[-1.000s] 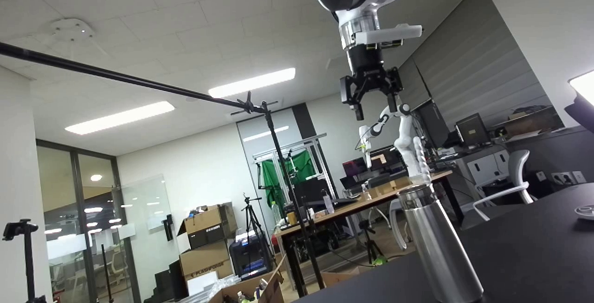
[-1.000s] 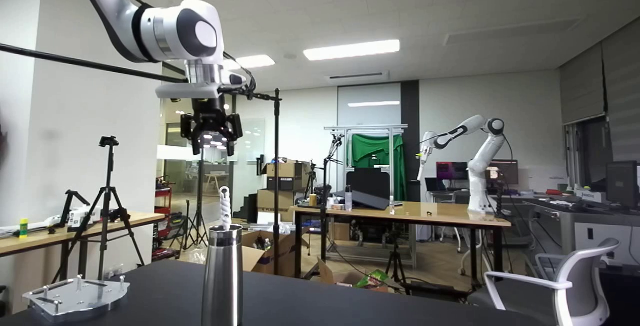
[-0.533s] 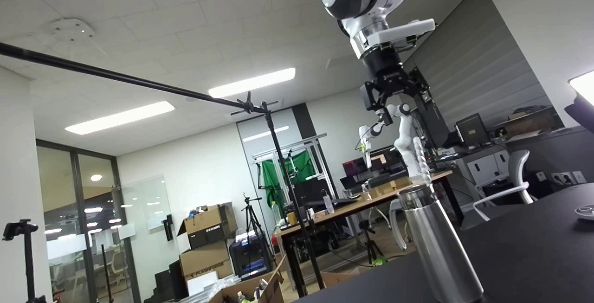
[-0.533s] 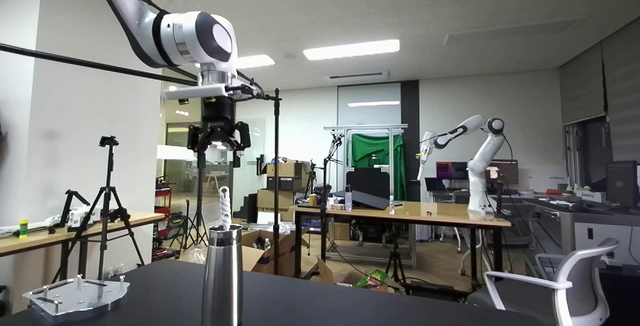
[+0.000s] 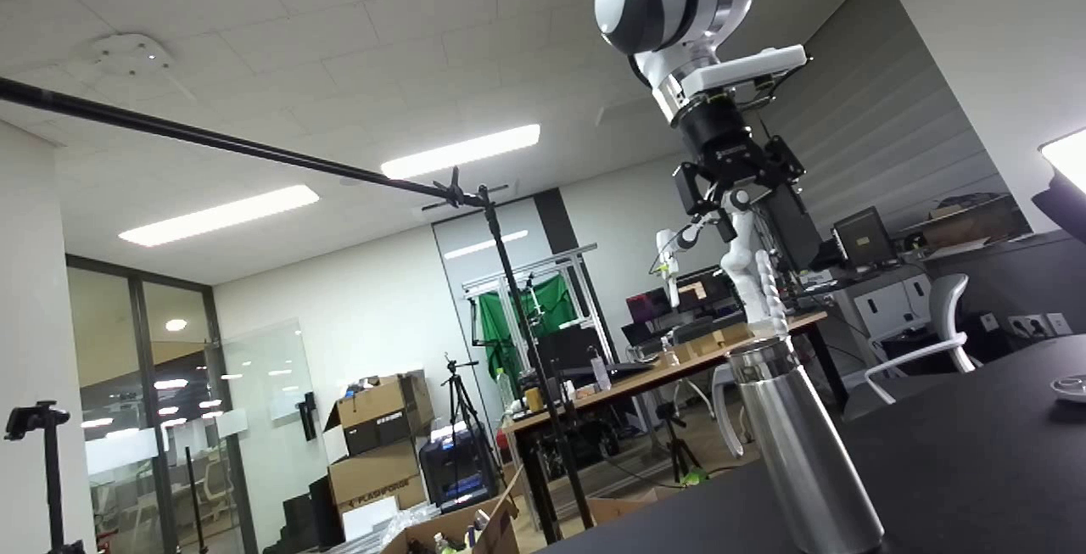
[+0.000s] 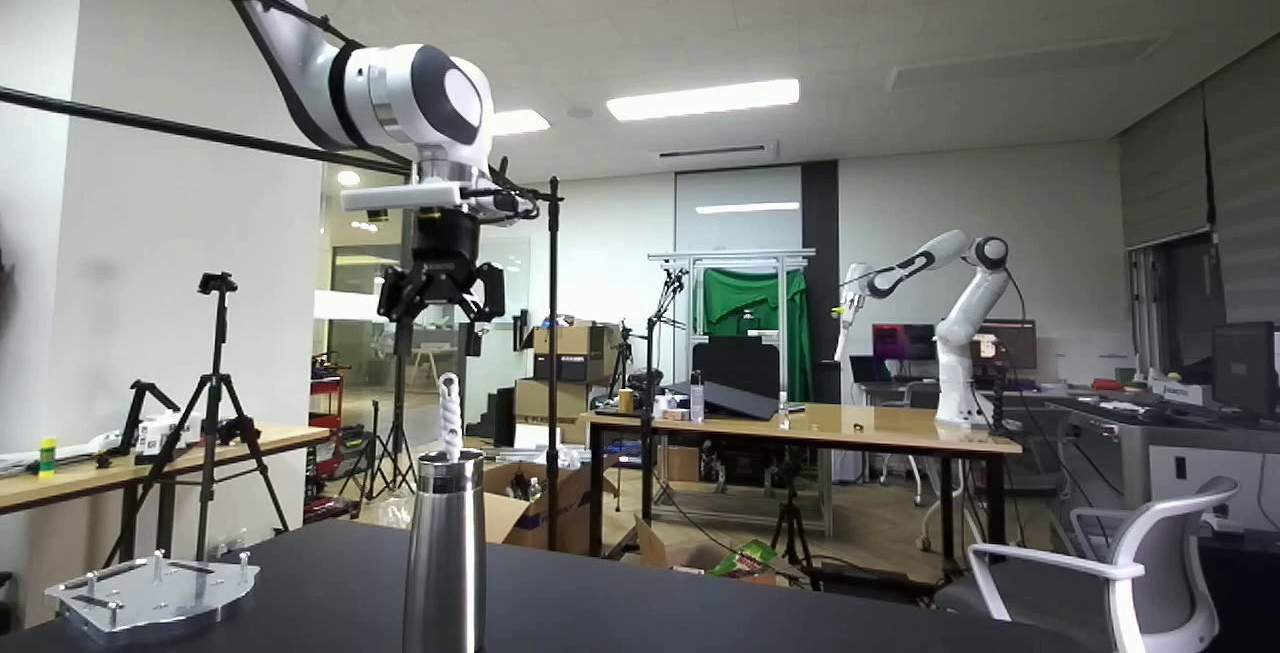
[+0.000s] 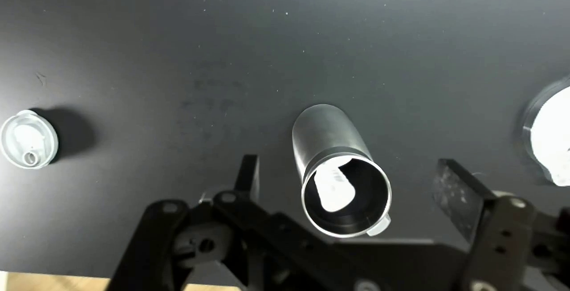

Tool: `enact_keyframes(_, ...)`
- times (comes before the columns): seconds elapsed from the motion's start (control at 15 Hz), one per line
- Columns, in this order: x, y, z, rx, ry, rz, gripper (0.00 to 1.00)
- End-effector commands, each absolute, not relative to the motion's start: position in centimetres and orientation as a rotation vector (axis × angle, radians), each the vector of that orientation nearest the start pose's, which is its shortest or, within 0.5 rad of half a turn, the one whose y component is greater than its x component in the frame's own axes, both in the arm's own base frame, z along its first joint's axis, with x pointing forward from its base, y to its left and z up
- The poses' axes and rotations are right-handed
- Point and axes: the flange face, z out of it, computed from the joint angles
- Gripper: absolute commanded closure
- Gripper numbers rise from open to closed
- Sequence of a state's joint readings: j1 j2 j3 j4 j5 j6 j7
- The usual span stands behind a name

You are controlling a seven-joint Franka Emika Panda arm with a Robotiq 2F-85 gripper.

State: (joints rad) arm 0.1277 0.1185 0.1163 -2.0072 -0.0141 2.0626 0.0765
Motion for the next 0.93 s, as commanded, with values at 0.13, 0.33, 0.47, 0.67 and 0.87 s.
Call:
enact_keyframes(0.13, 56.4, 13.2, 38.0, -3.241, 0.042, 0.038, 0.00)
enact_keyframes(0.33, 56.5, 13.6, 37.2, -3.320, 0.228, -0.038, 0.00)
enact_keyframes(0.47, 56.3, 13.8, 36.7, -3.356, 0.375, -0.052, 0.00)
enact_keyframes(0.67, 56.2, 14.1, 36.2, -3.344, 0.305, -0.026, 0.00)
enact_keyframes(0.87, 56.2, 14.1, 36.1, -3.343, 0.294, -0.021, 0.00)
